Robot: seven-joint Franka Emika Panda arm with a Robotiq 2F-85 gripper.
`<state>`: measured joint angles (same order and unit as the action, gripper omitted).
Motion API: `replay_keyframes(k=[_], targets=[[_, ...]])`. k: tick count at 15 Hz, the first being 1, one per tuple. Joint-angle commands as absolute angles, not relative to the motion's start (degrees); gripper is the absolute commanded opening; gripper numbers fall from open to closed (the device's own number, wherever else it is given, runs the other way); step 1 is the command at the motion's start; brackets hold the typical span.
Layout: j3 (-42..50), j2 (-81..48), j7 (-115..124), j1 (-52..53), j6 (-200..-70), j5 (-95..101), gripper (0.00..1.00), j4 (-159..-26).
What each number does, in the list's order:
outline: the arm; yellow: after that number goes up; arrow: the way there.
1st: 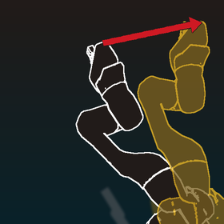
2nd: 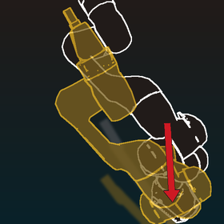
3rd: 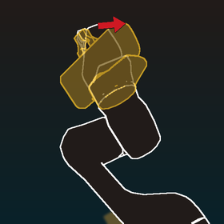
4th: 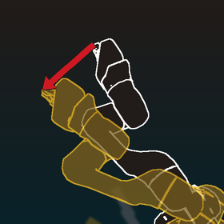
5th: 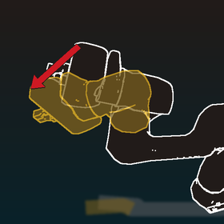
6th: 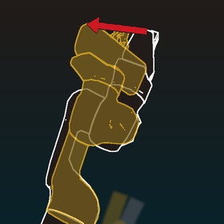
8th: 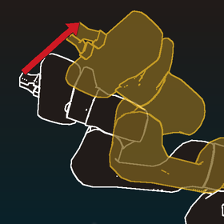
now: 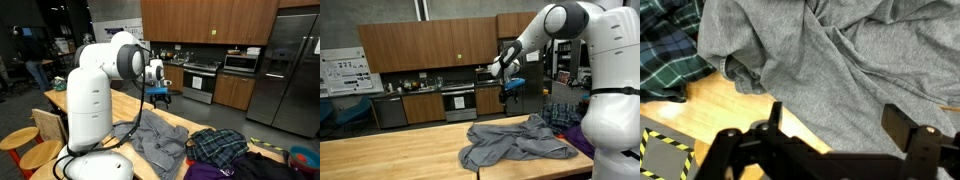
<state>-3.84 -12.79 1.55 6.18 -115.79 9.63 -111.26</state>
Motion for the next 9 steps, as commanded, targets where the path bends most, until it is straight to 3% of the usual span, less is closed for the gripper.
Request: replay_keyframes(k=[1, 9], targets=[[-3.93, -12.81, 1.58, 6.12, -115.65, 9.64, 1.0, -111.15], [-5.5, -11.6, -0.94, 7.34, -117.87, 10.37, 1.0, -113.31]])
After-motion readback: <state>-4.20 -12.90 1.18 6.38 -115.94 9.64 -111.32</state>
